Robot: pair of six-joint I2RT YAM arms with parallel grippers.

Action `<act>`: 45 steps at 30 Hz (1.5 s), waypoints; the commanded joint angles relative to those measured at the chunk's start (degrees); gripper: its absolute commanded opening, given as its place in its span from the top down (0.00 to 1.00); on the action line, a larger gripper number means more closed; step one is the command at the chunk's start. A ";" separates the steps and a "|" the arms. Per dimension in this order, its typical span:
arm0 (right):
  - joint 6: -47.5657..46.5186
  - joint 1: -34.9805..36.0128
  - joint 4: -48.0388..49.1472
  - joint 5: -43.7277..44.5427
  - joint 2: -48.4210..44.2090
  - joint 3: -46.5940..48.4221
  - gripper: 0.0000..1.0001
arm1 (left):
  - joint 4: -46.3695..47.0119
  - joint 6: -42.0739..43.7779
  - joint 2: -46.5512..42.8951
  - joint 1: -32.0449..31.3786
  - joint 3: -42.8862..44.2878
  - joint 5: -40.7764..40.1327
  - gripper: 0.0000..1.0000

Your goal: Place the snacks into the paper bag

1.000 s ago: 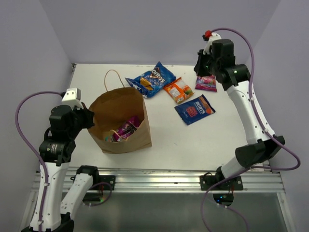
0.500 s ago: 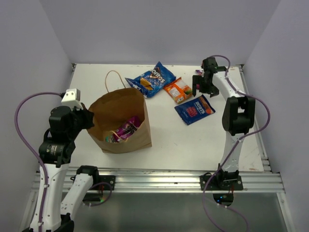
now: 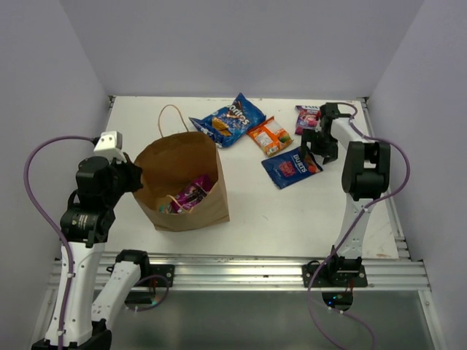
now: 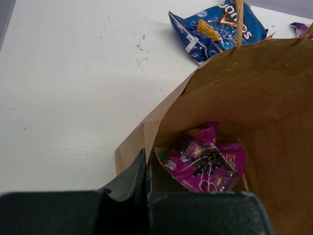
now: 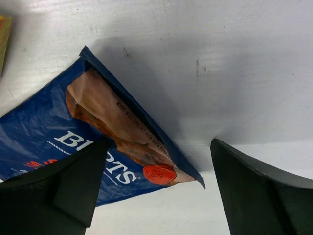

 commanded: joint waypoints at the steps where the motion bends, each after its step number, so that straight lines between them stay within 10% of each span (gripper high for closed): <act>1: -1.13 0.67 1.09 -5.44 -1.44 -3.77 0.11 | 1.88 -0.27 0.46 -0.25 0.32 -0.14 1.00; 3: -1.48 0.76 1.35 -6.32 -1.19 -4.56 0.27 | 2.32 -0.36 0.37 -0.25 -0.38 -0.05 1.00; 4: -1.92 0.67 0.92 -6.68 -0.75 -4.56 0.58 | 2.32 -0.45 0.28 -0.25 -0.56 0.12 1.00; 7: -2.45 0.67 -0.49 -9.57 0.75 -4.56 1.00 | 2.59 -0.54 0.28 -0.25 -0.91 0.30 1.00; 14: -1.48 3.55 -2.59 -7.75 -13.20 -1.85 1.00 | 2.50 -0.19 0.19 -0.25 -0.91 0.74 1.00; 26: 5.62 29.04 -15.61 2.20 -22.72 47.80 1.00 | 3.29 -0.28 0.37 -0.34 -1.18 2.41 1.00; 37: 11.35 45.48 -5.51 -1.50 -23.34 35.07 1.00 | 1.89 -0.45 -1.04 -0.34 -1.00 2.85 1.00; 45: 10.48 56.39 -8.48 0.00 -12.36 48.42 1.00 | 0.74 -0.63 -2.88 -0.34 -1.00 2.59 1.00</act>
